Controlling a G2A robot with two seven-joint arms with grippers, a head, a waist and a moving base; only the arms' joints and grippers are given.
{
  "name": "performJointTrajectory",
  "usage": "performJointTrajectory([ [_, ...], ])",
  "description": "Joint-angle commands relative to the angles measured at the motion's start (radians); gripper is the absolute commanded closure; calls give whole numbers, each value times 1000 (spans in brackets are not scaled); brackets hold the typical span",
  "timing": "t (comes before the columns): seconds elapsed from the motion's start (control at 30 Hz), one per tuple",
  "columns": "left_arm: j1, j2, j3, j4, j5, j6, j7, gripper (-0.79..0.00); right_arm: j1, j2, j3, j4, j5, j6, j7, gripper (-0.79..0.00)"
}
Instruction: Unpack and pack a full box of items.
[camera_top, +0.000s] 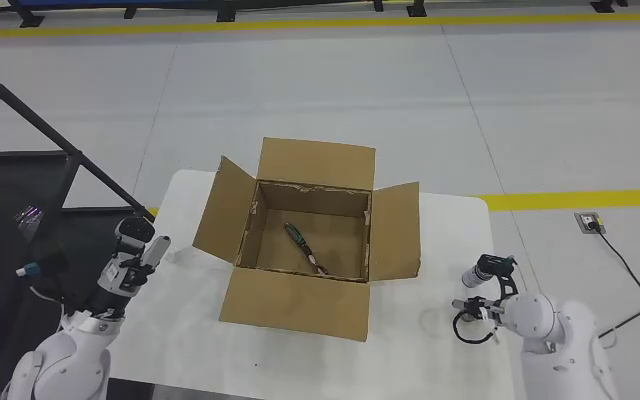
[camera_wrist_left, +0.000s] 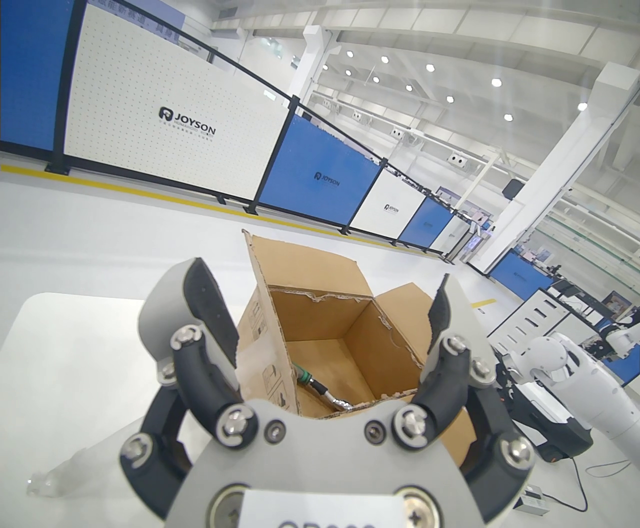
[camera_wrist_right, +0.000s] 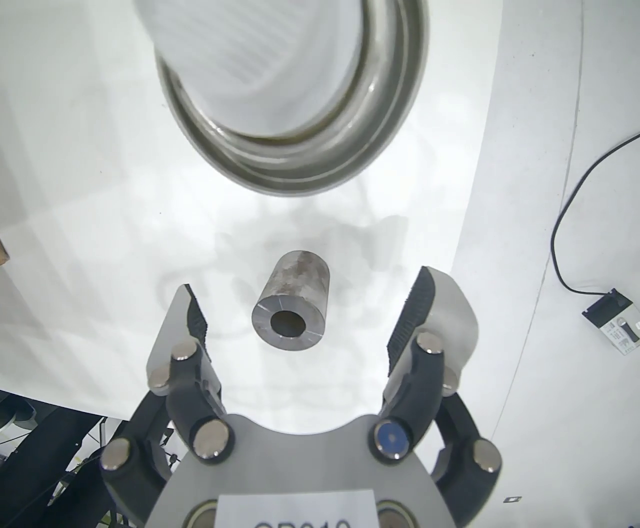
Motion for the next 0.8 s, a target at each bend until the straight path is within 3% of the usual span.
performJointTrajectory([
  [0.0, -1, 1, 0, 1, 1, 3, 1, -785, 4, 2, -2, 11, 3, 3, -7, -486],
  [0.07, -2, 1, 1, 1, 2, 3, 2, -785, 3, 4, -2, 10, 10, 12, -37, -576],
  [0.1, -3, 2, 1, 1, 2, 4, 2, -785, 1, 4, 0, 6, 18, 19, -52, -662],
  [0.13, -3, 2, 2, 1, 1, 4, 2, -785, -2, 5, 1, -1, 22, 20, -60, -677],
  [0.47, -4, 5, 7, 1, 5, 9, 6, -785, 1, 18, -18, 4, 6, 34, -41, -674],
  [0.6, -3, 6, 8, 1, 5, 12, 10, -785, 8, 22, -28, 26, 1, 39, -44, -634],
  [0.67, -3, 7, 8, 1, 5, 12, 11, -785, 10, 24, -31, 34, 4, 42, -47, -576],
  [0.7, -3, 7, 9, 1, 5, 13, 11, -785, 9, 25, -32, 37, 6, 42, -49, -446],
  [0.77, -4, 7, 10, 2, 5, 13, 12, -785, 10, 27, -33, 43, 4, 46, -52, -332],
])
